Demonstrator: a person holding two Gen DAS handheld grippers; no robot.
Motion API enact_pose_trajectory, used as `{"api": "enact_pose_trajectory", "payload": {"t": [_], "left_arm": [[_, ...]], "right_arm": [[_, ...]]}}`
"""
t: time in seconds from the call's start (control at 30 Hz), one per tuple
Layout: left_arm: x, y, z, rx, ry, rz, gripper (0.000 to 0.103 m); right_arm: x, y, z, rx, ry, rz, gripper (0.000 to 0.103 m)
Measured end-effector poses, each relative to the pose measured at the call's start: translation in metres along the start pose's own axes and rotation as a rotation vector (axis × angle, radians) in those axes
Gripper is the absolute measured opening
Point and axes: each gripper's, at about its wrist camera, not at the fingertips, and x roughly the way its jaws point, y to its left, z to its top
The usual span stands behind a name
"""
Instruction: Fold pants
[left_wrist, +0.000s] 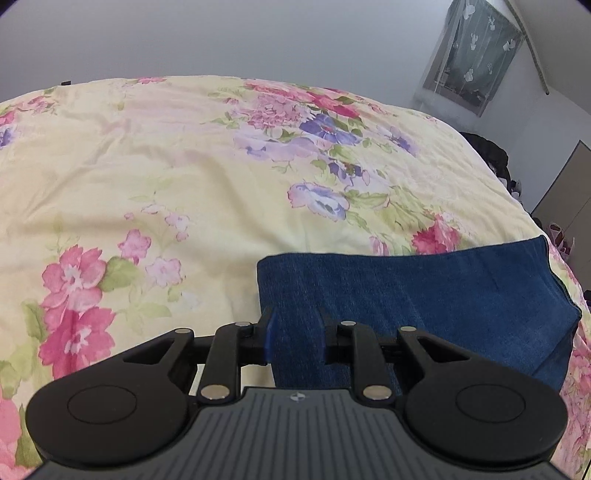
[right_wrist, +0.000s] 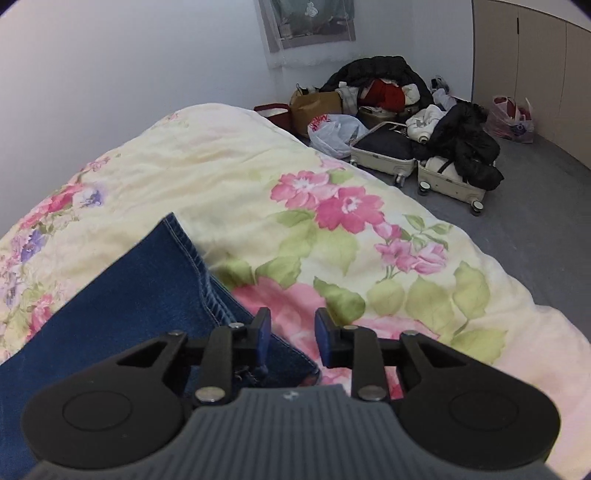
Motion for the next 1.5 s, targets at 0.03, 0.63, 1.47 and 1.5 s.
{"api": "enact_pose_trajectory", "payload": {"t": [0.03,0.63,1.47,1.5], "left_arm": [[0.005,0.000,0.003,0.005,-0.003,-0.004,0.025],[0.088,0.001,0.017,0.076,0.029,0.090,0.007],[-0.014,-0.039,-0.099,0.157,0.155,-0.030,0.002],[-0.011,-0.040,-0.103,0.162,0.164,-0.027,0.002]], "right_arm": [[-0.001,0.005,0.001,-0.019,-0.009,0.020,0.016],[0.103,0.032,-0.012,-0.123,0.074,-0.076,0.000],[0.024,0.049,-0.065,-0.349,0.049,0.051,0.000],[0.026,0.049,-0.066,-0.346,0.051,0.050,0.000]]}}
